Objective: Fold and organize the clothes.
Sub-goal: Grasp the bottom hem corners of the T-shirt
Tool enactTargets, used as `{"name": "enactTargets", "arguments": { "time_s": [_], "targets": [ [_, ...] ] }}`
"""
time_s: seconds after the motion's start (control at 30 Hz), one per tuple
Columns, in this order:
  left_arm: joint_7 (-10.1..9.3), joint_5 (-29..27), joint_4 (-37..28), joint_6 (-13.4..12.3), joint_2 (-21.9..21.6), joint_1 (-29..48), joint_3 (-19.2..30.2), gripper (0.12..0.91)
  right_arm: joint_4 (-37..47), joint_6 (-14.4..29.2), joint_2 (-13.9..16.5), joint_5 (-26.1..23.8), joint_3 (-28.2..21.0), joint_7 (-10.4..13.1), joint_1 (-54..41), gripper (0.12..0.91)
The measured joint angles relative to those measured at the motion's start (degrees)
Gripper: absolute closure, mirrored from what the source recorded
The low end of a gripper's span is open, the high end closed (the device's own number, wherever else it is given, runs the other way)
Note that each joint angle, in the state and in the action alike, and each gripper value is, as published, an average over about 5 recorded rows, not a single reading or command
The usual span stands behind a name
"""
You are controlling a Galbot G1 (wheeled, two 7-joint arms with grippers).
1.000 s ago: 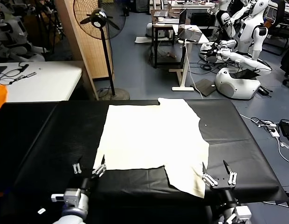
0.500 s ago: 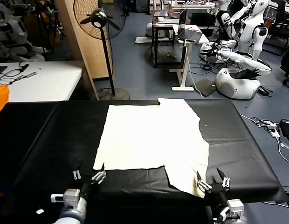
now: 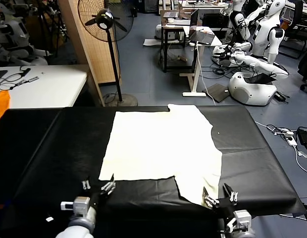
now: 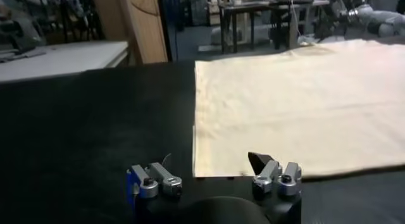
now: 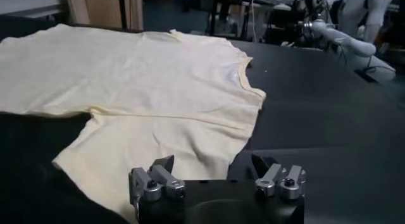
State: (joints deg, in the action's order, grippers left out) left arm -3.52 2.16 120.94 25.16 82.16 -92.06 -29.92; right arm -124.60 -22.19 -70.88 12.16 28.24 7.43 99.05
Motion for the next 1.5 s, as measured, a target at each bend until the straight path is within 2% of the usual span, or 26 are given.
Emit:
{"name": "enactTargets", "arguments": {
  "time_s": [0.1, 0.37, 0.47, 0.63, 0.73, 1.03, 1.13, 1.5],
  "targets": [
    [-0.03, 0.2, 0.3, 0.2, -0.1, -0.1, 0.0, 0.387, -0.1, -0.3, -0.1, 0.0, -0.1, 0.1, -0.1, 0.227],
    [-0.03, 0.6, 0.9, 0.9, -0.1, -0.7, 0.0, 0.831, 0.0, -0.9, -0.5, -0.1, -0.1, 0.3, 0.1, 0.227],
    [0.05, 0.6, 0.9, 1.1, 0.0, -0.9, 0.1, 0.907, 0.1, -1.0, -0.7, 0.0, -0.3, 0.5, -0.1, 0.227],
    [0.20, 0.6, 1.1, 1.1, 0.0, -1.2, 0.1, 0.906, 0.2, -1.1, -1.2, 0.1, -0.8, 1.1, 0.1, 0.231],
    [0.33, 0.5, 1.5, 1.0, 0.0, -1.6, 0.1, 0.906, -0.2, -1.2, -1.4, 0.2, -0.9, 1.5, 0.6, 0.304],
    [0.63, -0.6, 2.8, 0.3, 0.2, -3.6, 0.2, 0.906, -1.3, -1.8, -1.5, 0.2, 0.5, 3.3, 2.2, 0.789],
    [0.71, -0.7, 3.1, 0.2, 0.2, -4.1, 0.3, 0.906, -1.7, -1.8, -1.4, -0.1, 1.0, 3.3, 2.6, 0.890],
    [1.27, -2.1, 4.6, -0.2, 0.4, -6.0, -0.2, 0.900, -2.0, -1.5, -1.2, -1.3, 0.9, 3.2, 3.1, 0.905]
  ]
}}
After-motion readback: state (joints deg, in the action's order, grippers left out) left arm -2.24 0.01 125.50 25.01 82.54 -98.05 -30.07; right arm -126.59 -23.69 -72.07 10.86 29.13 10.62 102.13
